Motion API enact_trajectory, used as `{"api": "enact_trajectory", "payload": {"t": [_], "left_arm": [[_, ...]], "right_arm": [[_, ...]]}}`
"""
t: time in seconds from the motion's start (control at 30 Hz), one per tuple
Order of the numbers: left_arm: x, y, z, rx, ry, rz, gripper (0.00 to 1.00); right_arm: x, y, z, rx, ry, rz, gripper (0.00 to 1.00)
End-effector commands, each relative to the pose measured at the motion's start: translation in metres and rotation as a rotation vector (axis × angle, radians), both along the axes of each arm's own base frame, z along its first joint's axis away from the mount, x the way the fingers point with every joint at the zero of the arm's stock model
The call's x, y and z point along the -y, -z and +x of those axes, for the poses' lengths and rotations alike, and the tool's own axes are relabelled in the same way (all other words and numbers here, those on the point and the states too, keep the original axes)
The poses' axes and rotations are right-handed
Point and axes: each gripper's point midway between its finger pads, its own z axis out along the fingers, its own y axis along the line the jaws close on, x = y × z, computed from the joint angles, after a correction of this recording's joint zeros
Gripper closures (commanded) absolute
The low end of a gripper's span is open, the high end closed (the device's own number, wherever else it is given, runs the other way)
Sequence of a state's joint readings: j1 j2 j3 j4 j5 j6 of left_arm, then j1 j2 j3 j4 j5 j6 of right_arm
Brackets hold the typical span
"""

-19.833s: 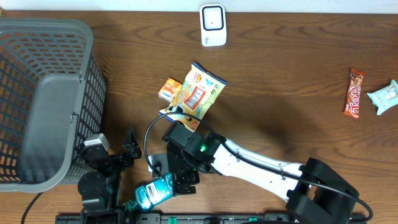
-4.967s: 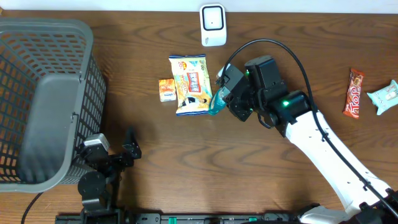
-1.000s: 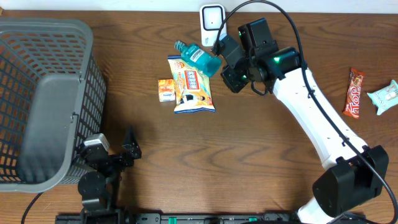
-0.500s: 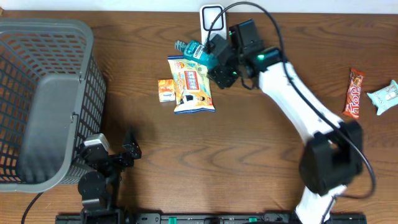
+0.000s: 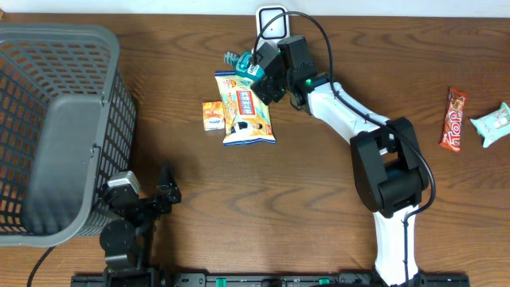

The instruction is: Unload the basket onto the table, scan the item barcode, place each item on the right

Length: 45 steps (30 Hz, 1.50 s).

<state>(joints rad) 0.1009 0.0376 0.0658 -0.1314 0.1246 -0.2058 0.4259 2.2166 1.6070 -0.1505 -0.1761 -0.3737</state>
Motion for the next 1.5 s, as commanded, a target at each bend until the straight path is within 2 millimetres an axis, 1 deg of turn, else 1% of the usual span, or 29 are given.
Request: {"api": "enact_trajectory", "payload": {"t": [0.0, 0.03, 0.13, 0.23, 0.33, 0.4, 0.43, 0.5, 0.53, 0.67, 0.73, 0.87, 1.0, 1.17, 1.27, 1.3, 1.33, 1.47], "left_arm": [[-0.001, 0.014, 0.0, -0.033, -0.003, -0.001, 0.02], [-0.001, 0.014, 0.0, -0.033, -0.003, -0.001, 0.02], [-0.001, 0.014, 0.0, -0.033, -0.003, -0.001, 0.02], [-0.001, 0.014, 0.0, -0.033, -0.003, -0.001, 0.02], [-0.001, 0.014, 0.0, -0.033, -0.003, -0.001, 0.02], [-0.001, 0.014, 0.0, -0.033, -0.003, -0.001, 0.02], [-0.001, 0.014, 0.0, -0.033, -0.003, -0.001, 0.02], [-0.001, 0.014, 0.0, -0.033, -0.003, 0.0, 0.02], [-0.001, 0.014, 0.0, -0.033, -0.003, -0.001, 0.02], [-0.001, 0.014, 0.0, -0.033, -0.003, -0.001, 0.02], [-0.001, 0.014, 0.0, -0.033, -0.003, -0.001, 0.02], [-0.001, 0.014, 0.0, -0.033, -0.003, -0.001, 0.02], [-0.001, 0.014, 0.0, -0.033, -0.003, -0.001, 0.02], [-0.001, 0.014, 0.0, -0.033, -0.003, -0.001, 0.02], [-0.001, 0.014, 0.0, -0.033, -0.003, -0.001, 0.02], [-0.001, 0.014, 0.0, -0.033, -0.003, -0.001, 0.02], [-0.001, 0.014, 0.0, -0.033, -0.003, -0.001, 0.02], [-0.001, 0.014, 0.0, -0.033, -0.003, -0.001, 0.02]], "right_arm": [[0.009, 0.018, 0.009, -0.002, 0.029, -0.008, 0.08], [0.011, 0.019, 0.01, -0.005, 0.037, -0.003, 0.09], [0.017, 0.033, 0.015, -0.024, 0.064, 0.01, 0.09], [0.02, 0.042, 0.02, -0.034, 0.088, 0.035, 0.09], [0.01, 0.052, 0.014, -0.073, 0.036, 0.087, 0.1], [0.009, 0.06, 0.012, -0.088, 0.034, 0.095, 0.14], [0.009, 0.065, 0.012, -0.095, 0.038, 0.093, 0.16], [0.009, 0.069, 0.011, -0.104, 0.043, 0.094, 0.24], [0.009, 0.072, 0.01, -0.11, 0.043, 0.091, 0.29], [0.009, 0.072, 0.01, -0.124, 0.064, 0.108, 0.58], [0.01, 0.072, 0.011, -0.135, 0.082, 0.12, 0.71], [0.019, 0.073, 0.009, -0.184, 0.129, 0.133, 0.73], [0.038, 0.073, -0.004, -0.266, 0.158, 0.096, 0.77], [0.068, 0.058, -0.03, -0.381, 0.209, 0.019, 0.77], [0.09, 0.039, -0.053, -0.45, 0.253, -0.045, 0.78], [0.094, 0.034, -0.059, -0.465, 0.261, -0.058, 0.78], [0.1, 0.026, -0.071, -0.5, 0.268, -0.078, 0.77], [0.111, 0.011, -0.107, -0.607, 0.274, -0.127, 0.74]]}}
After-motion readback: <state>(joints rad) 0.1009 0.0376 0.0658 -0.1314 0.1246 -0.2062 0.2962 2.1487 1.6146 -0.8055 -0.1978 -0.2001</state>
